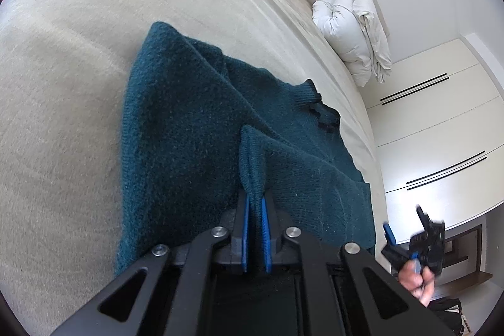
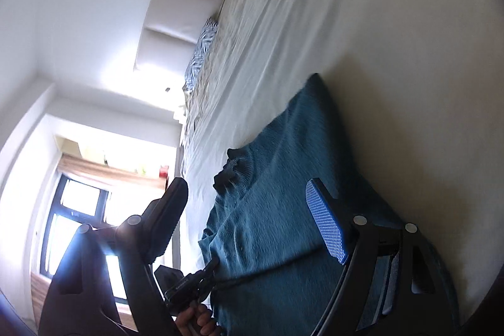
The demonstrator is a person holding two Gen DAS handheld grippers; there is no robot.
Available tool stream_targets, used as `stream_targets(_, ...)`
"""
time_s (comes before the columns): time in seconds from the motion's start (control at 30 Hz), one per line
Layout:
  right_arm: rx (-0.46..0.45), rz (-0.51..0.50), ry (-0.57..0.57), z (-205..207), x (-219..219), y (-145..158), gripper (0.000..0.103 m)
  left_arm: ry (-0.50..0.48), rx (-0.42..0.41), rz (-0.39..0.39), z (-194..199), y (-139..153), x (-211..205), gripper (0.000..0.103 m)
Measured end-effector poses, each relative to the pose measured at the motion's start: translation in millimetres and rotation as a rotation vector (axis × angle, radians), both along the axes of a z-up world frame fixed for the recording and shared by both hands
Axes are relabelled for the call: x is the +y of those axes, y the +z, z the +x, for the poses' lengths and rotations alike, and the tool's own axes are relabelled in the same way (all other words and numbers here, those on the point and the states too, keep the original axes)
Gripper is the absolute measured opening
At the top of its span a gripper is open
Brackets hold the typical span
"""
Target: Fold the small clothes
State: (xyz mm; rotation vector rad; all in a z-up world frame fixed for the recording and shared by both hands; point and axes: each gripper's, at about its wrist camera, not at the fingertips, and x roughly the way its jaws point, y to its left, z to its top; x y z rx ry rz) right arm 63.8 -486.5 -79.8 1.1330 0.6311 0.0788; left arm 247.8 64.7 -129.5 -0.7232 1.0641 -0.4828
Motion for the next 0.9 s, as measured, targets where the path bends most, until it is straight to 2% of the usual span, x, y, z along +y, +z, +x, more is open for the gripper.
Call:
stream_targets(0.2, 0.026, 0.013, 0.019, 49.6, -19.9, -17.8, 0.077, -0.008, -0.007, 0.005, 0.6, -0.2, -1.5, 0.01)
stream_targets(0.3, 0.103, 0.014, 0.041, 58.2, -20.4, -38.7, 0.077, -0.012, -0.016, 0.018, 1.1, -0.2, -3.3, 0.01)
stream_targets(0.4, 0.051, -0.039, 0.07, 43.9, -13.4, -39.6, 0.077, -0.012, -0.022, 0.019, 1.2, -1.0, -4.2, 0.01)
stream_targets(0.5, 0.021, -0.035, 0.081, 21.9, -9.8, -41.7, 0.077, -0.012, -0.025, 0.016, 0.4, -1.3, -3.8, 0.01)
stream_targets(0.63, 0.04, -0.09, 0.11, -6.6, -0.5, -36.3, 0.077, -0.007, -0.012, -0.005, -2.9, 2.0, 1.5, 0.012)
stream_targets(0.7, 0.056, -0.09, 0.119, -23.8, 4.7, -32.9, 0.077, 0.007, -0.015, -0.003, -9.7, 8.8, 8.0, 0.021)
stream_targets(0.73, 0.054, -0.098, 0.119, -33.7, 7.1, -29.9, 0.077, 0.012, -0.022, 0.001, -15.0, 13.6, 11.6, 0.03)
stream_targets(0.77, 0.06, -0.124, 0.116, -44.1, 10.4, -26.1, 0.077, 0.023, -0.029, 0.02, -21.5, 19.1, 15.7, 0.047)
stream_targets(0.83, 0.069, -0.148, 0.13, -61.4, 16.7, -21.3, 0.077, 0.062, -0.075, 0.037, -43.4, 34.0, 29.7, 0.059)
stream_targets(0.9, 0.071, -0.135, 0.144, -71.2, 21.3, -22.9, 0.077, 0.103, -0.094, 0.04, -66.6, 42.4, 44.9, 0.061)
